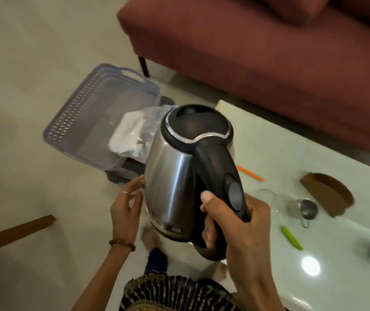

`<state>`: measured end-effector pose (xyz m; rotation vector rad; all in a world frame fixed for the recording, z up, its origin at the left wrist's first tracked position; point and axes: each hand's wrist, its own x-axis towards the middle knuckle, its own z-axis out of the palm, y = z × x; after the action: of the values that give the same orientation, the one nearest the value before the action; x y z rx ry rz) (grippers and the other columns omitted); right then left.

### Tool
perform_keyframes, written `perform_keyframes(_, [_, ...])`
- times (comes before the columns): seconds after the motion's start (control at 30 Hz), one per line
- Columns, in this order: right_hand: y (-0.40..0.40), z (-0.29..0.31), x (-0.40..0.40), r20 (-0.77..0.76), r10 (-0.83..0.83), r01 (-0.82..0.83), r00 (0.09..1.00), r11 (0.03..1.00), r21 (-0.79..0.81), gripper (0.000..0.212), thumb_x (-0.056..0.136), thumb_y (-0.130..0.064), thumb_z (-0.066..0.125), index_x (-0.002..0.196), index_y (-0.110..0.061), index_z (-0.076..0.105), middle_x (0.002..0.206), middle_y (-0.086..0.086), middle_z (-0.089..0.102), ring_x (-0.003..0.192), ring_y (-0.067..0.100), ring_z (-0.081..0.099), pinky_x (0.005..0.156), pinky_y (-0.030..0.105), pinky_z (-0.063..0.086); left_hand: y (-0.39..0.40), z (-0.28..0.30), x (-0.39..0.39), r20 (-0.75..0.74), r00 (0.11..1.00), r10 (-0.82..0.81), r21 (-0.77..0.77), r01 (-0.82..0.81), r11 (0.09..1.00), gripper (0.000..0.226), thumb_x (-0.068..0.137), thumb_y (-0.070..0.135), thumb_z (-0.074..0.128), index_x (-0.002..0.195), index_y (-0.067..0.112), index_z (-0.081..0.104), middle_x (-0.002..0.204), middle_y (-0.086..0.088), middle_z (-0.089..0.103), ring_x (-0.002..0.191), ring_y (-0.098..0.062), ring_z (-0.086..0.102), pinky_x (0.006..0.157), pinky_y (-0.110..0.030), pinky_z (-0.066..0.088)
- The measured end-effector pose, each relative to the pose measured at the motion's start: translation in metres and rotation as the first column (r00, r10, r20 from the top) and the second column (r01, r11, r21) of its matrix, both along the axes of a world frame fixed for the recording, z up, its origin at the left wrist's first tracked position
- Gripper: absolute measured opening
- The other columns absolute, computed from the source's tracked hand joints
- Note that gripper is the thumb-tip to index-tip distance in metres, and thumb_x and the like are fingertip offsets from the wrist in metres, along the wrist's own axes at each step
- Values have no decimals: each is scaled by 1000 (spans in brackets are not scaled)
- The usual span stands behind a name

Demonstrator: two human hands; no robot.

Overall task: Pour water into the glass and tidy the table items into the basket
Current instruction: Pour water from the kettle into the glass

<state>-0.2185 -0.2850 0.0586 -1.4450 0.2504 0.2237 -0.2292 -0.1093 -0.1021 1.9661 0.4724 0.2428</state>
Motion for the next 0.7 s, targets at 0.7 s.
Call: perform_keyframes(0.7, [-237, -80, -73, -283, -80, -63, 956, 884, -463, 42, 74, -27, 68, 35, -27, 49, 30, -5, 45, 29, 4, 44, 39, 17, 43, -233, -130, 48, -384, 693, -610, -155, 603, 783, 99, 69, 18, 77, 144, 8, 13, 152, -12, 21, 139, -24, 21, 109, -25, 17])
